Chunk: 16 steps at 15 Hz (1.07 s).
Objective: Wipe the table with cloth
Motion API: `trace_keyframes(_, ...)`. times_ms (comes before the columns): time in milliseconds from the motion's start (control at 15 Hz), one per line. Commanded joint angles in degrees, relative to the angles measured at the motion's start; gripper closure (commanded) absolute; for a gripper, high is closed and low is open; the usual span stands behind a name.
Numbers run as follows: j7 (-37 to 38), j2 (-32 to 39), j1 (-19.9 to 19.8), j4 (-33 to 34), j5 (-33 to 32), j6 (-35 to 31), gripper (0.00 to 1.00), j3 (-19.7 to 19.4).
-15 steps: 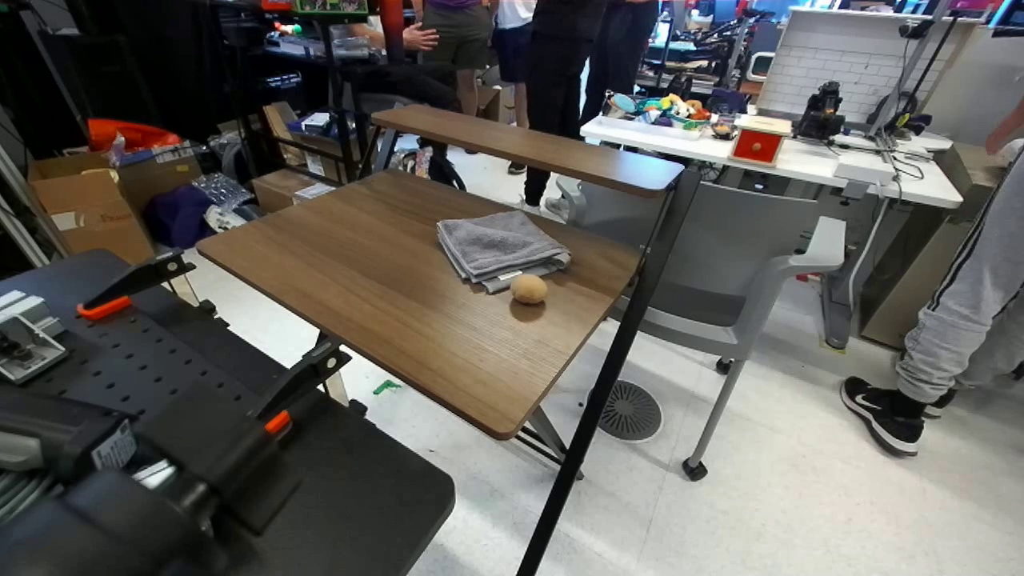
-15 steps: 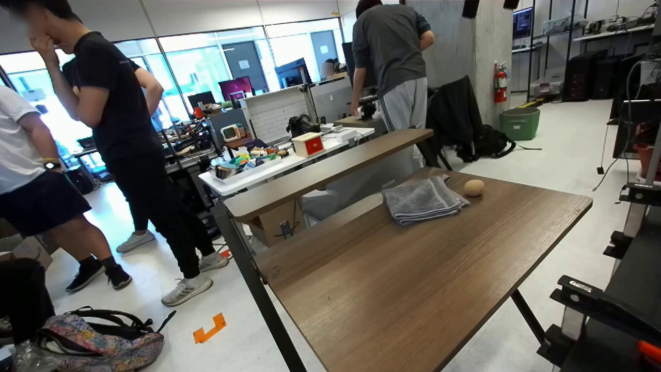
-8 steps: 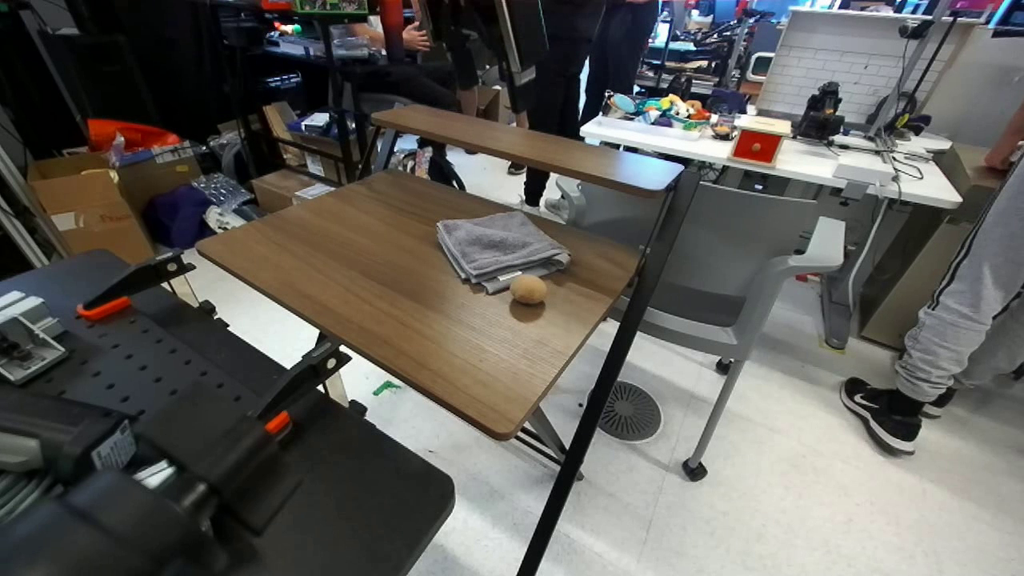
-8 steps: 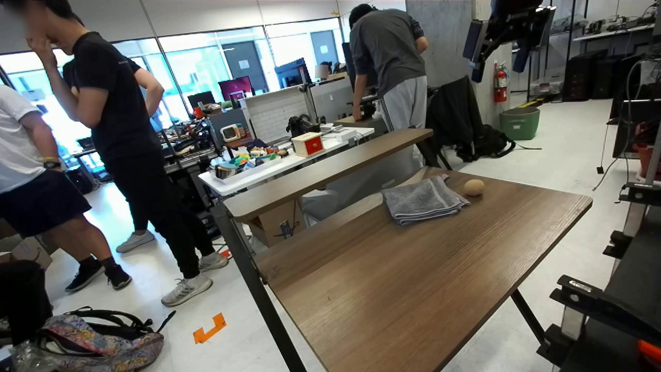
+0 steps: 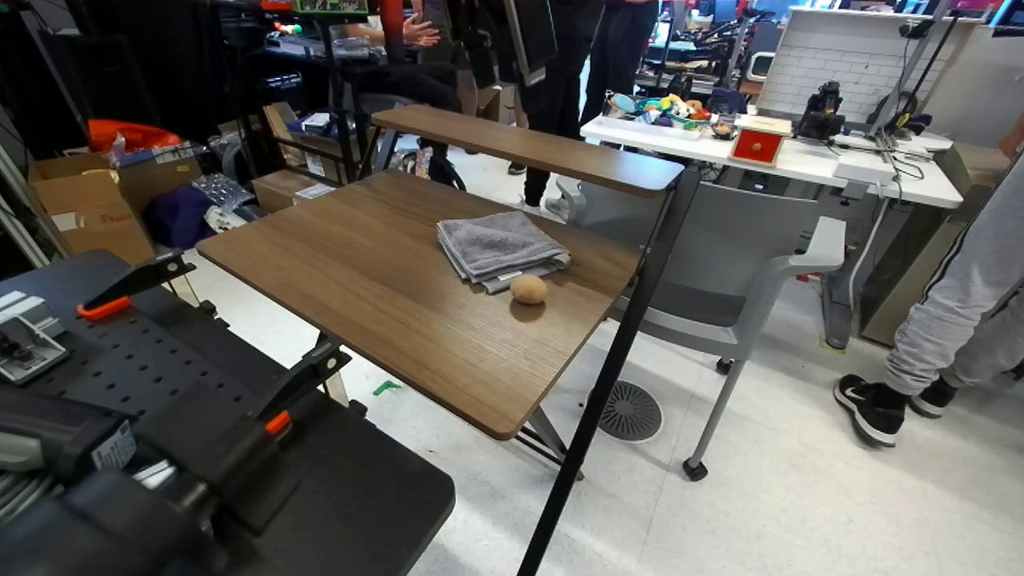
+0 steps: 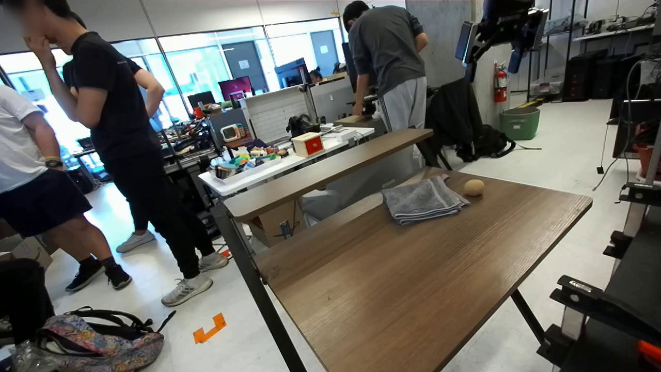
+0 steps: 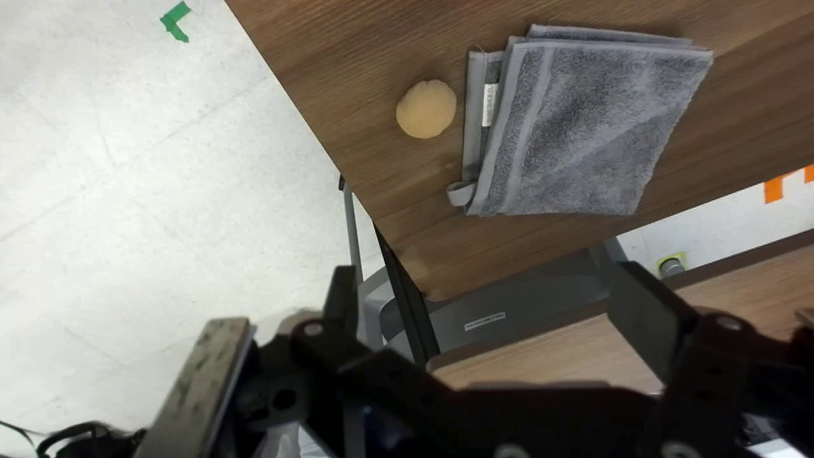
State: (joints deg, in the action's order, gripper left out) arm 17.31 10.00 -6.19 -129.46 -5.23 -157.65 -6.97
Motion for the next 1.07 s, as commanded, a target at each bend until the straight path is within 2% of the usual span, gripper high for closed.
trace_keyframes(0, 2.94, 10.3, 1.09, 11.57, 4.65, 4.97, 0.0, -0.08)
trace_keyframes(133, 4.54, 15.81, 1.42, 16.43, 7.51, 5.1, 0.0, -0.15)
trace_keyframes(267, 6.77, 21.6, 1.76, 20.1, 10.2, 1.36, 0.0, -0.45)
trace_keyframes(533, 7.73, 30.64, 2.44, 23.19, 12.72, -8.88, 0.0, -1.19)
trace_keyframes(733, 7.24, 34.07, 3.37, 23.2, 13.28, -10.98, 0.0, -2.22)
trace_keyframes(867, 7.45, 34.26, 5.5, 21.98, 12.27, -9.64, 0.0, -4.6)
trace_keyframes(933, 5.95, 34.14, 3.68, 22.0, 13.28, -9.69, 0.0, -2.76)
trace_keyframes(1000, 6.05, 34.55, 4.36, 21.93, 13.13, -9.7, 0.0, -3.51)
